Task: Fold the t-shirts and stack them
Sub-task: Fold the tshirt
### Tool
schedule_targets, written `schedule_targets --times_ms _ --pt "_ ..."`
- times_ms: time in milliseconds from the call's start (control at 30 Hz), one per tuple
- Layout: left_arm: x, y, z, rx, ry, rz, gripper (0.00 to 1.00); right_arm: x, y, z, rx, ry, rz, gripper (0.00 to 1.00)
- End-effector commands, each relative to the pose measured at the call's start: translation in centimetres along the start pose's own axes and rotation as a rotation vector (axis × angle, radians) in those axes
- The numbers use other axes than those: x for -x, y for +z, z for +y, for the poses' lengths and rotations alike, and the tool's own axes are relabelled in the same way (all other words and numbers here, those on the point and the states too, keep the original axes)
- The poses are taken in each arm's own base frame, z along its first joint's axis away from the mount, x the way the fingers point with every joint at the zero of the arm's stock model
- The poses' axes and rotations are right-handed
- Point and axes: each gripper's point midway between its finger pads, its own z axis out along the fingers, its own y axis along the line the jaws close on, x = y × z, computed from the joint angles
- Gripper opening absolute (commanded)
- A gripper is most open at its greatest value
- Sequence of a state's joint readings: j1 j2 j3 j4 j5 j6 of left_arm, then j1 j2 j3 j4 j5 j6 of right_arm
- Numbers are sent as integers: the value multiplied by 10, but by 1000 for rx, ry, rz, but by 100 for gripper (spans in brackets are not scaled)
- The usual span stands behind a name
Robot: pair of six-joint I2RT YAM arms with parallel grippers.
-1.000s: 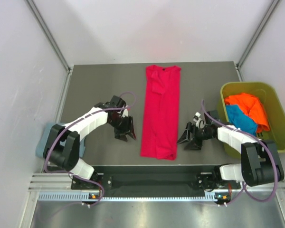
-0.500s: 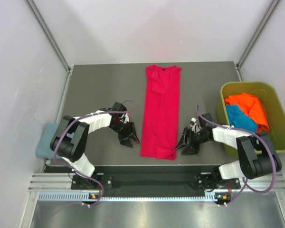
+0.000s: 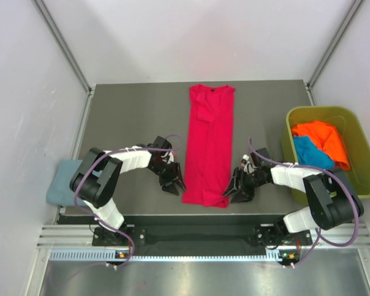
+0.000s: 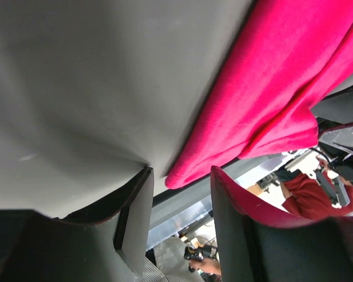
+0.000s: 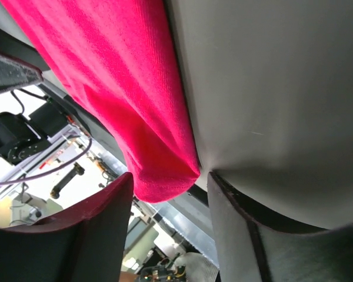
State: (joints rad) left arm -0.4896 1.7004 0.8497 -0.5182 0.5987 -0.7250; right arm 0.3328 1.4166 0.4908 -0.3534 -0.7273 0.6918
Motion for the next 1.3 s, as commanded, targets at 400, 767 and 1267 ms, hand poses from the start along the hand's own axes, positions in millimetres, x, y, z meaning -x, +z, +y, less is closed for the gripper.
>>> schedule_targets --times_ms 400,767,1267 --pt "-11 17 3 -13 14 -9 48 0 19 -26 -122 -37 -41 44" --pt "-14 20 9 -11 16 -34 47 -8 23 -28 -174 -76 -23 52" --pt "-18 19 14 4 12 -31 13 -2 8 -54 -286 -87 -75 50"
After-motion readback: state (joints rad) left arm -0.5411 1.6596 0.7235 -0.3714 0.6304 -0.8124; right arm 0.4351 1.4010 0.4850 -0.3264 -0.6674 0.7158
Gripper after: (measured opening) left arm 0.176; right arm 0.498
